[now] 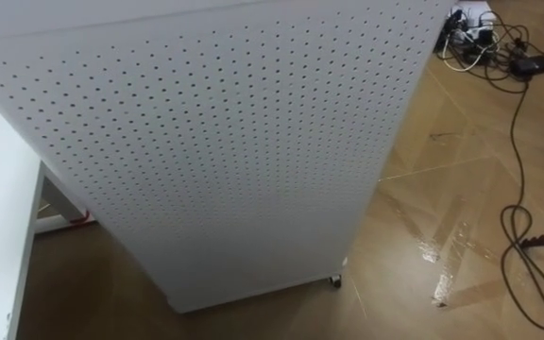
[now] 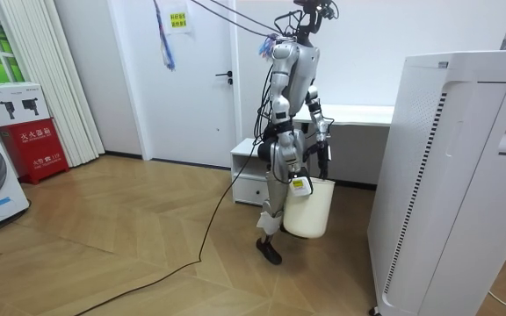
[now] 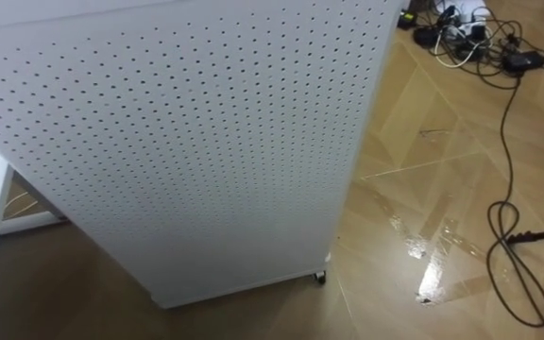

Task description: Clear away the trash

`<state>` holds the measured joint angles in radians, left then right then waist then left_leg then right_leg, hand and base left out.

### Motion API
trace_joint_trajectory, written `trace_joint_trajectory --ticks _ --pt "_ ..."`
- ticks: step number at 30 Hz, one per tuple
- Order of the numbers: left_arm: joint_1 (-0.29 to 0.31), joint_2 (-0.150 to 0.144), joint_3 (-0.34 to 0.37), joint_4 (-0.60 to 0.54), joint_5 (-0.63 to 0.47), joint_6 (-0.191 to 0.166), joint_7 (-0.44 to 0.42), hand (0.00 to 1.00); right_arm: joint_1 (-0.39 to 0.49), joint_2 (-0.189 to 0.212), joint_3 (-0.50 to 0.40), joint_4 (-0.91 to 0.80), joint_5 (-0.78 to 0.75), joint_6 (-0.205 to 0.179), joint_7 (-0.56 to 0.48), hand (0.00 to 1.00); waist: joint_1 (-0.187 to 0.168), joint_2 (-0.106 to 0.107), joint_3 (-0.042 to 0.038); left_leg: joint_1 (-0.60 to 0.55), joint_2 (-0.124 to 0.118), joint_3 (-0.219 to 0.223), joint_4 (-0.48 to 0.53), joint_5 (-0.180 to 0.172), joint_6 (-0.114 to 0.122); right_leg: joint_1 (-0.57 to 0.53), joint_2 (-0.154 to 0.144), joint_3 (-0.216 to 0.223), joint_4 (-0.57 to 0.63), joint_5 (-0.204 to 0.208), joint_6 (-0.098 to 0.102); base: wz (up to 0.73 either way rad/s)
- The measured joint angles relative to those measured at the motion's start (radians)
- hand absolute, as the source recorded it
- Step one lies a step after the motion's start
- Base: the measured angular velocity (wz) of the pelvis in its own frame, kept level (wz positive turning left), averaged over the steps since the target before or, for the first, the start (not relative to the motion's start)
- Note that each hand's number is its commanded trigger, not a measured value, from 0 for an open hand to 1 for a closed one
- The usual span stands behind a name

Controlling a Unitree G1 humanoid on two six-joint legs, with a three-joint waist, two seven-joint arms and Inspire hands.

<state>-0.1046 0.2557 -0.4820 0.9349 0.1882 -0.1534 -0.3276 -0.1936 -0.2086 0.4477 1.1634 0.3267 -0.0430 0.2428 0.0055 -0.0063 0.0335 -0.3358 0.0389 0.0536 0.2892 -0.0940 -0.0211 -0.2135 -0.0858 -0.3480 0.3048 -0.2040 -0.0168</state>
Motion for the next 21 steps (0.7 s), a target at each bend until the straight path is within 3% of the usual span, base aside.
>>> trace_joint_trajectory --ticks 3,8,10,12,14,15,18,21 --pt "0.011 -0.003 0.012 -0.002 -0.001 -0.002 0.014 0.00 0.001 -0.001 -0.001 -0.002 0.006 -0.001 0.000 1.00 0.001 0.001 -0.0005 0.000 0.000 0.001 0.000 0.000 0.000 -0.001 -0.002 0.002 0.002 -0.001 0.000 0.00" --pt "0.020 -0.022 0.060 0.050 -0.008 -0.025 0.029 0.00 0.025 -0.003 -0.007 0.017 0.006 -0.033 0.000 1.00 0.005 0.000 -0.0012 0.027 -0.002 0.003 -0.011 0.000 0.000 0.023 -0.002 -0.003 -0.006 -0.003 0.000 0.00" --pt "0.039 -0.025 0.081 0.076 -0.066 -0.029 0.037 0.00 0.049 -0.003 -0.027 0.017 0.007 -0.035 0.000 1.00 0.001 -0.003 -0.0035 0.051 -0.003 0.003 -0.024 0.001 -0.001 0.049 -0.002 -0.004 -0.029 -0.002 0.002 0.02" --pt "0.064 -0.028 0.111 0.116 -0.130 -0.038 0.042 0.00 0.093 -0.003 -0.065 0.034 0.019 -0.052 0.000 1.00 0.002 -0.006 -0.0091 0.087 -0.003 0.008 -0.039 0.000 -0.001 0.093 0.000 -0.011 -0.062 0.001 0.004 0.08" --pt "0.079 -0.036 0.140 0.157 -0.174 -0.042 0.054 0.00 0.119 -0.006 -0.085 0.044 0.022 -0.052 -0.002 1.00 0.005 -0.010 -0.0219 0.109 -0.004 0.019 -0.054 0.000 -0.001 0.113 0.001 -0.011 -0.070 0.001 0.005 0.02" --pt "0.092 -0.044 0.164 0.180 -0.199 -0.043 0.063 0.00 0.131 -0.006 -0.108 0.048 0.027 -0.052 -0.002 1.00 0.004 -0.011 -0.0244 0.129 -0.005 0.020 -0.063 0.000 -0.001 0.134 0.003 -0.010 -0.076 0.001 0.006 -0.05" --pt "0.136 -0.047 0.221 0.206 -0.267 -0.045 0.082 0.00 0.160 0.003 -0.188 0.078 0.026 -0.052 -0.007 1.00 0.000 -0.016 -0.0283 0.188 -0.010 0.024 -0.090 0.000 -0.002 0.185 0.002 -0.009 -0.101 0.000 0.010 0.00" --pt "0.174 -0.048 0.288 0.225 -0.305 -0.044 0.103 0.00 0.198 0.003 -0.254 0.088 0.028 -0.051 -0.018 1.00 0.000 -0.031 -0.0274 0.229 -0.014 0.028 -0.106 -0.001 -0.003 0.220 0.000 -0.008 -0.112 -0.005 0.015 0.00"
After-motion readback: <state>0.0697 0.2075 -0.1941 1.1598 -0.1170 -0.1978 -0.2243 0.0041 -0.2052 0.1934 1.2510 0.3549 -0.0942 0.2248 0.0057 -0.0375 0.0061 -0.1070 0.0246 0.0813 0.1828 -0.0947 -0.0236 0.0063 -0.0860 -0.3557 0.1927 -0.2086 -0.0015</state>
